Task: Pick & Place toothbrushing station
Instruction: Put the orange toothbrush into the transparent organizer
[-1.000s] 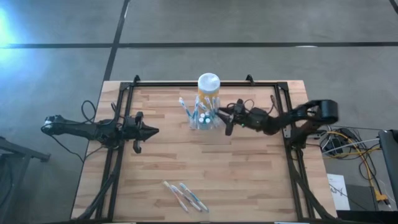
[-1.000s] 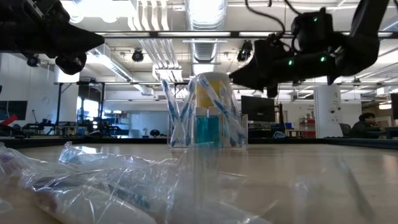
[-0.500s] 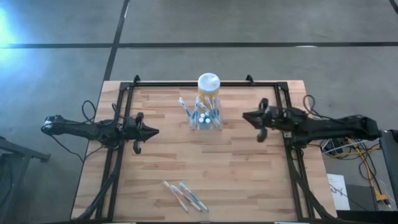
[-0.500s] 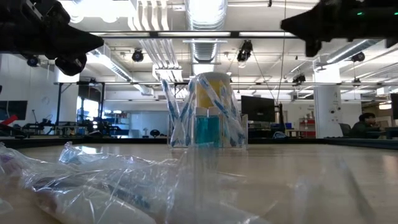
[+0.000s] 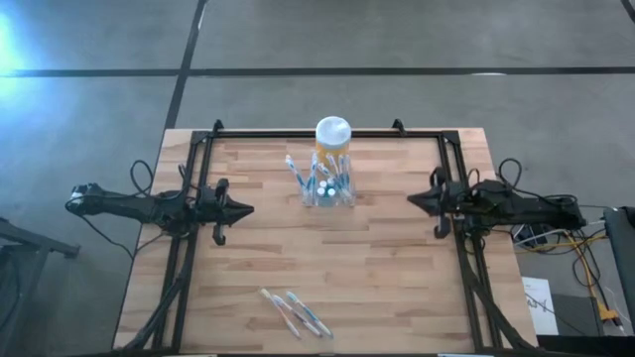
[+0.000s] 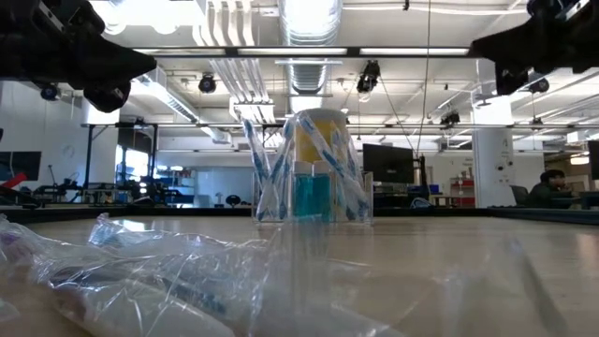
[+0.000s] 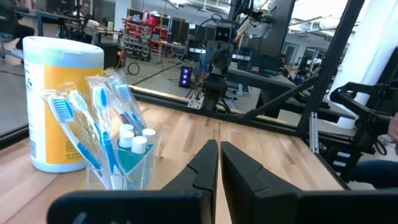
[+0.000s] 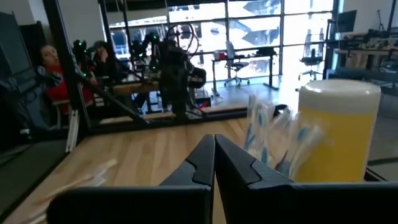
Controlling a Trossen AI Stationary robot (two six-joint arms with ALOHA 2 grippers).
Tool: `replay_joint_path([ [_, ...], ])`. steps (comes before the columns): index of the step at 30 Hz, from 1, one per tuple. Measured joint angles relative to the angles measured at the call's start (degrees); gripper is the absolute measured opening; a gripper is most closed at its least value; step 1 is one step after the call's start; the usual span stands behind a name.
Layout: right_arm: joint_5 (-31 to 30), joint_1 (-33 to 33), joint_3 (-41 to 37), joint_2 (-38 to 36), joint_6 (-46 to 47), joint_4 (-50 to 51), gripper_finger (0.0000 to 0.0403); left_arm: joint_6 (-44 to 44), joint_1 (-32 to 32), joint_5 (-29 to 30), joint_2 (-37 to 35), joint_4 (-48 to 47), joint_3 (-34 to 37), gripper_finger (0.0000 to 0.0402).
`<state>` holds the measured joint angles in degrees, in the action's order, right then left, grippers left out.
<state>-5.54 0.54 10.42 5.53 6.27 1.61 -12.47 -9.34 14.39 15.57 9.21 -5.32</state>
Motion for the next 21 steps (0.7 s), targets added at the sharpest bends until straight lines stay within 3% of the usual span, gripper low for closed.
replay_joint_path([
  [9,0.3,0.0,-8.7,-5.5,0.9,-6.6,0.0008,0.5,0.0,-1.3,0.4,-0.4,-0.7,0.0023],
  [12,1.1,0.0,-10.0,-4.9,0.5,-7.6,0.0008,0.5,0.0,-4.7,2.3,-0.5,-3.0,0.0023],
  [21,1.0,0.0,-10.0,-3.9,-0.2,-7.4,0.0008,-0.2,-3.8,-13.8,22.5,-7.7,-15.2,0.0024],
])
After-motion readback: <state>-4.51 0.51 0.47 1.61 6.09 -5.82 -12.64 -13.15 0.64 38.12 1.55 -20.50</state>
